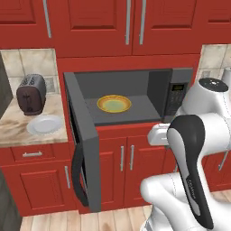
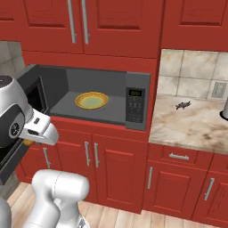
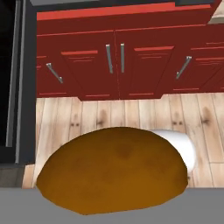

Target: Pick the mushroom from the counter and place it in the microwave.

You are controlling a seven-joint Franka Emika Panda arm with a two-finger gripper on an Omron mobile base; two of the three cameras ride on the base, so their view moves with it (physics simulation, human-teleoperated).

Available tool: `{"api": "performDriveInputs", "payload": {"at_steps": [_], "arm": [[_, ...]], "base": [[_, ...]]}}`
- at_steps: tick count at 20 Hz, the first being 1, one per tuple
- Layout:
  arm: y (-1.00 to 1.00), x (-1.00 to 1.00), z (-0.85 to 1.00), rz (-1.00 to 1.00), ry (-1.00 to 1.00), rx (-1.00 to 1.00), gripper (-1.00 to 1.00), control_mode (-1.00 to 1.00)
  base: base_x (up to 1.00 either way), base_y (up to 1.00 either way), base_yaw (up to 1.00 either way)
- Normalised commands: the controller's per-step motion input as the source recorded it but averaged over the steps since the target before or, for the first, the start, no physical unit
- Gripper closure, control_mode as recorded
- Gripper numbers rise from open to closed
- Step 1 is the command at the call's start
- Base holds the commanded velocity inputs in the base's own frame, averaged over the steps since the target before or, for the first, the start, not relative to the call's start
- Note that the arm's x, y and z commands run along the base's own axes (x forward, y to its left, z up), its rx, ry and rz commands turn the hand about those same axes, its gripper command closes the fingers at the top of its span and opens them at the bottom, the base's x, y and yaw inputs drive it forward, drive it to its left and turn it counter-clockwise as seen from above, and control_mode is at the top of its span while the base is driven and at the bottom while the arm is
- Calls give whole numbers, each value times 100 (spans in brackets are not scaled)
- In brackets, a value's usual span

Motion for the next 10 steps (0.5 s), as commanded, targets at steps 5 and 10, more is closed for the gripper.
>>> {"api": "performDriveInputs", "payload": {"at_steps": [5,10], "arm": [[0,0,0,0,0,0,100,100],[0,0,0,0,0,0,100,100]], "base": [[40,-17,0],[48,-3,0]]}}
